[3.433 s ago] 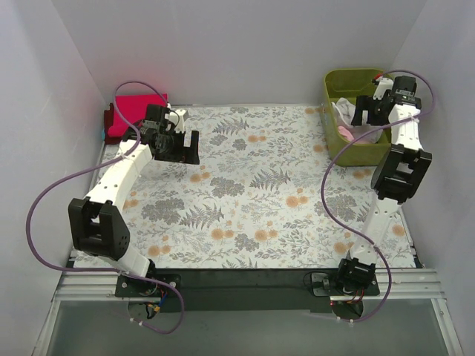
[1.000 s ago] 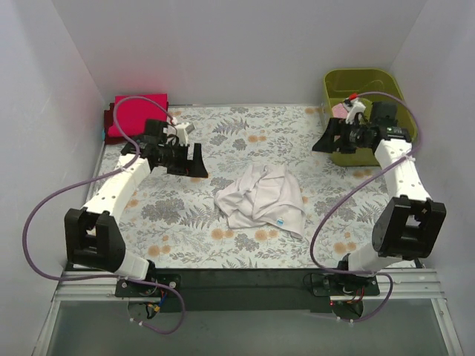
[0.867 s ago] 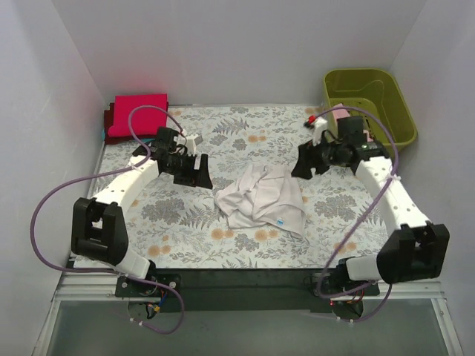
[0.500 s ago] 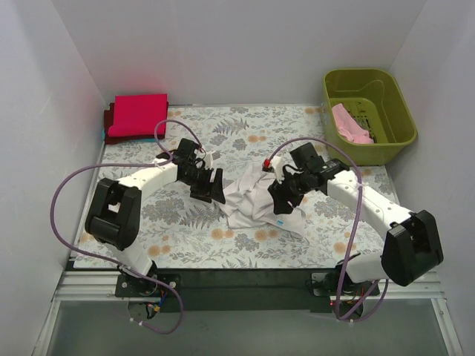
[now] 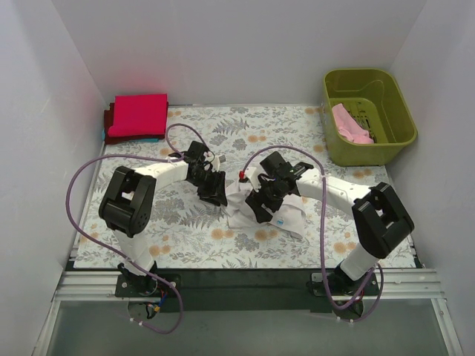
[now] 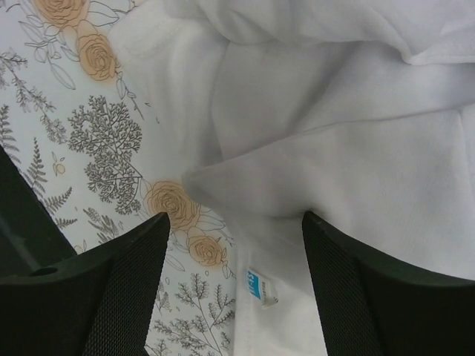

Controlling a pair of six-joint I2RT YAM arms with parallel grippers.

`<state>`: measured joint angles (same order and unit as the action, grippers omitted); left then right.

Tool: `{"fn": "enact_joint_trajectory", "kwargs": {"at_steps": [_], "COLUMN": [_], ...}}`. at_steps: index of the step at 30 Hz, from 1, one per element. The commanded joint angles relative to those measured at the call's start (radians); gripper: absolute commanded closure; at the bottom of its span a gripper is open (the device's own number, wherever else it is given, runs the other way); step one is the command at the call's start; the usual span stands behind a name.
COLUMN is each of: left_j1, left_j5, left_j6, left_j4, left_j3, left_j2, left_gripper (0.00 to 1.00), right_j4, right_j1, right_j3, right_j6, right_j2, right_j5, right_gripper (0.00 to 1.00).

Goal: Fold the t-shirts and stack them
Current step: Flatten the tshirt out

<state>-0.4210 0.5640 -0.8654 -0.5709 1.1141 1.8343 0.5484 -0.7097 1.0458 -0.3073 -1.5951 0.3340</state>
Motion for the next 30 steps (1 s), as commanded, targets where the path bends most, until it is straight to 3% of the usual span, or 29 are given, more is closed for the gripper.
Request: {"fn": "enact_joint_trajectory", "kwargs": {"at_steps": [1, 5, 8, 9, 10, 11, 12, 16, 24, 30], "left_j1": [-0.001, -0.001, 0.002, 0.002, 0.007, 0.011, 0.027, 0.105, 0.286, 0.402], "left_j5": [-0.015, -0.025, -0.029, -0.038, -0.044, -0.049, -0.047, -0.021, 0.004, -0.061], "left_j6": [-0.007, -0.006, -0.001, 0.002, 0.005, 0.011, 0.025, 0.06, 0.195, 0.241], "left_j4": [0.008, 0.0, -0.007, -0.01, -0.02, -0.029, -0.037, -0.104, -0.277, -0.297], "left_j3": [0.029, 0.015, 0.01, 0.01, 0.01, 0.015, 0.015, 0.018, 0.104, 0.286], "left_j2": [-0.01, -0.024, -0.036, -0.04, -0.043, -0.05, -0.055, -0.113, -0.253, -0.152], "left_gripper": [0.64, 0.75, 0.87, 0.92, 1.0, 1.0, 1.0, 1.0, 1.0, 1.0], "right_j4": [-0.061, -0.085, -0.091, -0.09, -0.082, -0.073, -0.064, -0.019, 0.074, 0.102], "right_j1": [-0.016, -0.028, -0.03, -0.03, -0.03, -0.028, -0.027, 0.006, 0.237, 0.458], "right_j3": [0.049, 0.052, 0.062, 0.063, 0.072, 0.077, 0.082, 0.097, 0.08, 0.086], "right_j6": [0.056, 0.082, 0.094, 0.094, 0.093, 0.082, 0.073, 0.04, 0.034, -0.047], "right_j2": [-0.029, -0.068, -0.078, -0.077, -0.066, -0.057, -0.045, 0.05, 0.311, 0.298], "right_j5": [-0.047, -0.093, -0.135, -0.139, -0.145, -0.145, -0.148, -0.101, 0.059, 0.124], "right_gripper": [0.2, 0.22, 0.38, 0.49, 0.72, 0.82, 0.98, 0.99, 0.99, 0.99]}}
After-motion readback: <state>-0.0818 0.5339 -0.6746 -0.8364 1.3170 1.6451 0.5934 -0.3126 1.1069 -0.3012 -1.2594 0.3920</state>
